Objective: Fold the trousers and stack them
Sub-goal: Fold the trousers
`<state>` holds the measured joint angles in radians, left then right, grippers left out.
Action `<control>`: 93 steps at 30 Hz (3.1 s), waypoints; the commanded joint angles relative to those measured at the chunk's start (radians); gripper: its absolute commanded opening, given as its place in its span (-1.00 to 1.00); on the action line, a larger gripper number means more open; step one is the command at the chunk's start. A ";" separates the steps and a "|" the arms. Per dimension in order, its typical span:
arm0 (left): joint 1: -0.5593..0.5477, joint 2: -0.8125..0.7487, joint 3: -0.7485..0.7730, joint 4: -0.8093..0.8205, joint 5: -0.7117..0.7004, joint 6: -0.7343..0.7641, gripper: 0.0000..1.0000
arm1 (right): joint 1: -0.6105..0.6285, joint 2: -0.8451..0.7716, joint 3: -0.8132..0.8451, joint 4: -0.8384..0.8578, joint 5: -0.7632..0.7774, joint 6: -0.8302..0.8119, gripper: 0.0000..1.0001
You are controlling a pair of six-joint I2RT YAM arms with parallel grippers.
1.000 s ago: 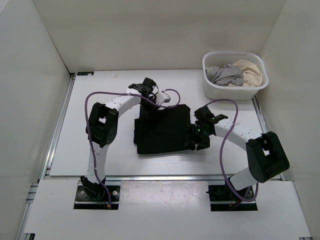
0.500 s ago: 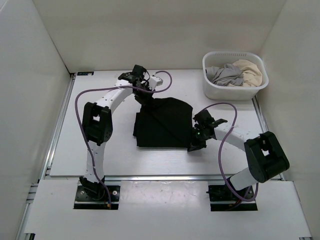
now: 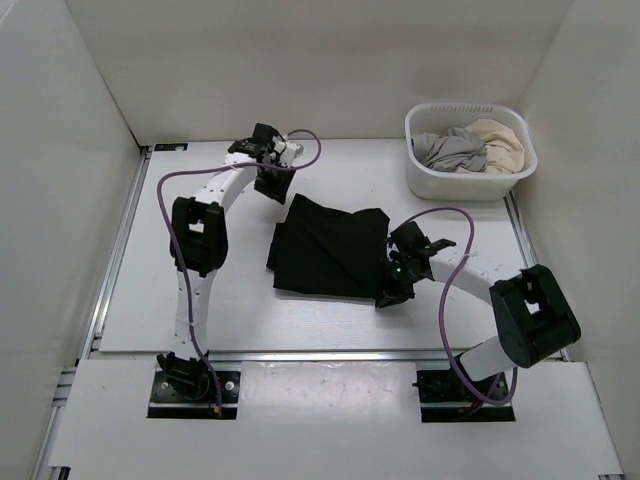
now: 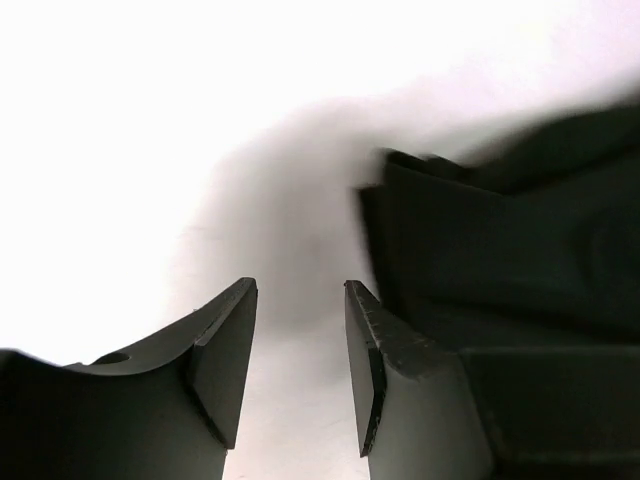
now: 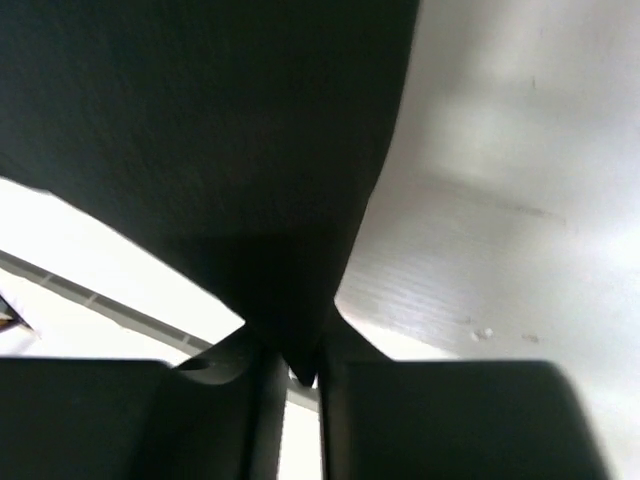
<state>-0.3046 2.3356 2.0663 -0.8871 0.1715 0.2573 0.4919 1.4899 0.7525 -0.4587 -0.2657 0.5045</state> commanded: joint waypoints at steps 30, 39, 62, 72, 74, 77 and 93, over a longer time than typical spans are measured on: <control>-0.021 -0.418 -0.758 -0.013 0.347 0.010 0.30 | -0.214 0.503 0.831 -0.183 0.085 -0.069 0.77; -0.041 -0.373 -0.768 -0.022 0.379 0.040 -0.72 | -0.234 0.621 0.921 -0.198 0.086 0.009 -0.76; 0.033 -0.522 -0.631 -0.177 0.345 0.082 0.24 | -0.187 0.293 0.831 -0.340 0.235 -0.119 0.85; 0.418 -0.686 -0.486 -0.219 0.189 0.005 0.79 | -0.370 -0.100 0.677 -0.619 0.327 -0.170 0.99; 0.520 -0.702 -0.501 -0.210 0.102 -0.022 0.81 | -0.452 -0.126 0.697 -0.669 0.348 -0.187 0.99; 0.617 -0.754 -0.567 -0.168 0.030 -0.055 0.89 | -0.522 -0.160 0.708 -0.744 0.453 -0.214 0.99; 0.789 -0.894 -0.765 -0.113 0.008 -0.069 0.96 | -0.553 -0.200 0.663 -0.713 0.545 -0.215 0.99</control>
<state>0.4767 1.4979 1.3075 -1.0187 0.1780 0.1932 -0.0578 1.3037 1.4151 -1.1740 0.2596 0.3050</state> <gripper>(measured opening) 0.976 0.994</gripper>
